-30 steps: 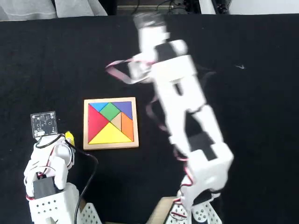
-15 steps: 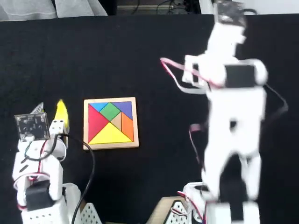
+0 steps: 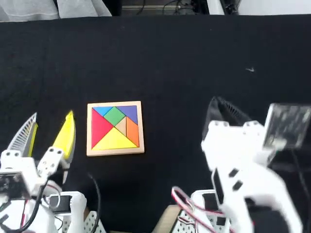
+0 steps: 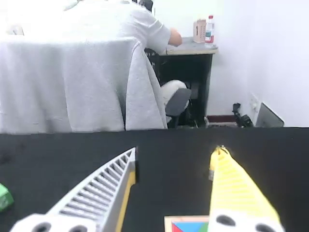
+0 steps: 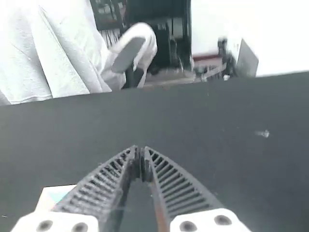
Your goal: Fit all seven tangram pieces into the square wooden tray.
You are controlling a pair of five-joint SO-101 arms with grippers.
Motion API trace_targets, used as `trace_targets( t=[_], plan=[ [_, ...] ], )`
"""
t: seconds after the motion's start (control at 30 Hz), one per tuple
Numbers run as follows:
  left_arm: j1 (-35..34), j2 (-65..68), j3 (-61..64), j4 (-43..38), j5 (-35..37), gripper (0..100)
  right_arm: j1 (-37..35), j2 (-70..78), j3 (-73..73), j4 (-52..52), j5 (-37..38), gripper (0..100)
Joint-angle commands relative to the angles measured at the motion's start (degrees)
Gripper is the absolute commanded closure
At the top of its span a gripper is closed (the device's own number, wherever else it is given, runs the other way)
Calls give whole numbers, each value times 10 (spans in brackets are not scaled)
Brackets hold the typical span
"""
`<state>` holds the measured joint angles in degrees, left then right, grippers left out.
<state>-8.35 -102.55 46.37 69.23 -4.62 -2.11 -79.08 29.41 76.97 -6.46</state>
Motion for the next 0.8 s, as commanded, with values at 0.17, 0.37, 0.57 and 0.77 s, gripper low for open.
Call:
trace_targets(
  t=[0.17,0.37,0.57,0.77],
  plan=[
    [6,-20,32,40,17,749,5,-280,327,-182,84,987],
    [-35,-22,210,-91,16,749,28,-289,412,-221,79,987],
    [-62,-22,352,-197,18,749,33,-294,423,-217,79,987],
    [-10,-22,427,-203,14,749,32,-294,455,-221,78,984]
  ],
)
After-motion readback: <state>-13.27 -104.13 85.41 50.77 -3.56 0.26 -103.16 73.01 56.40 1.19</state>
